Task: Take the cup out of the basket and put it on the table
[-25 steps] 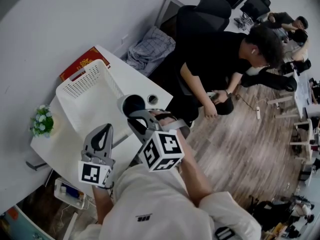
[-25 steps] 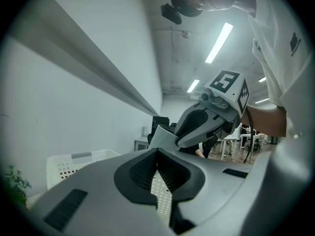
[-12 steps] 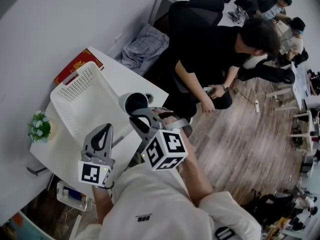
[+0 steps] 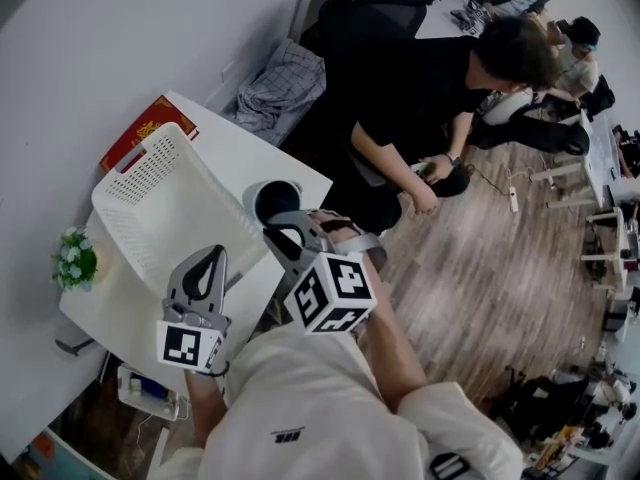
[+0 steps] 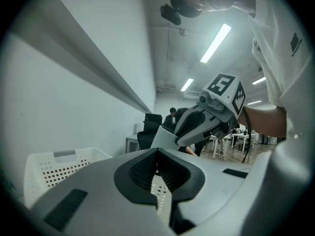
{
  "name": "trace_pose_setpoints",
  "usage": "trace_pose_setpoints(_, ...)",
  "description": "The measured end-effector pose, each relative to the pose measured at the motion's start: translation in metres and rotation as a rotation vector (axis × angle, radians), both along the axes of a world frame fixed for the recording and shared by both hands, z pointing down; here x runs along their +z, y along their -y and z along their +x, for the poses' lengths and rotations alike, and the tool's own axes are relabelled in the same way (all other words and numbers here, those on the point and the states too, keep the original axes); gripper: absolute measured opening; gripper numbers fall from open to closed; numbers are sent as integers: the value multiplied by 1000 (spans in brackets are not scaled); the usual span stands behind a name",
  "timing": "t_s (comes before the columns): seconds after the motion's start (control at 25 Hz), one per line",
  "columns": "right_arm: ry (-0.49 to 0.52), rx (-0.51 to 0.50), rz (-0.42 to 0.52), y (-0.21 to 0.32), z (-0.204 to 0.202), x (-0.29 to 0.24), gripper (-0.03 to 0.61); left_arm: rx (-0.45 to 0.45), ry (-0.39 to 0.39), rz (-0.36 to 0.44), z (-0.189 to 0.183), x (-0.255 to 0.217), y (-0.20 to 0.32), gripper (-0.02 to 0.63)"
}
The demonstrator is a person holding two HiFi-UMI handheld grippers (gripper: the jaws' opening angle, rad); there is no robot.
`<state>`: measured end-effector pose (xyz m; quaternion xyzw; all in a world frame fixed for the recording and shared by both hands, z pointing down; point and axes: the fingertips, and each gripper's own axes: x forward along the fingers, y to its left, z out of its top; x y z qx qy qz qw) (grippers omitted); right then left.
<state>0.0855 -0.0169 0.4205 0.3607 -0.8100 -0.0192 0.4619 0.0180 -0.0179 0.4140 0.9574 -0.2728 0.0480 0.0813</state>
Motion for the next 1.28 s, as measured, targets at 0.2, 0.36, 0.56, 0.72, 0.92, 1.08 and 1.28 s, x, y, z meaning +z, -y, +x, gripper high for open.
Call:
trace_pose_setpoints(0.2, 4, 23, -24, 0, 10, 13, 32, 17, 2, -4, 9, 1, 1, 9)
trace_pose_setpoints(0.36, 10, 34, -44, 2, 17, 22, 32, 31, 6, -10, 17, 2, 1, 9)
trace_pose_setpoints(0.56, 9, 47, -77, 5, 25, 40, 32, 50, 13, -16, 28, 5, 4, 9)
trace_pose_setpoints(0.72, 6, 56, -106, 6, 34, 54, 32, 62, 16, -21, 37, 6, 4, 9)
trace_pose_setpoints(0.92, 9, 65, -140, 5, 43, 70, 32, 75, 24, -24, 46, 9, 4, 9)
trace_pose_setpoints(1.08, 11, 64, -166, 4, 46, 83, 32, 78, 31, -35, 52, 12, 5, 9)
trace_pose_setpoints(1.28, 8, 65, -200, 5, 50, 100, 32, 81, 36, -49, 58, 18, 8, 9)
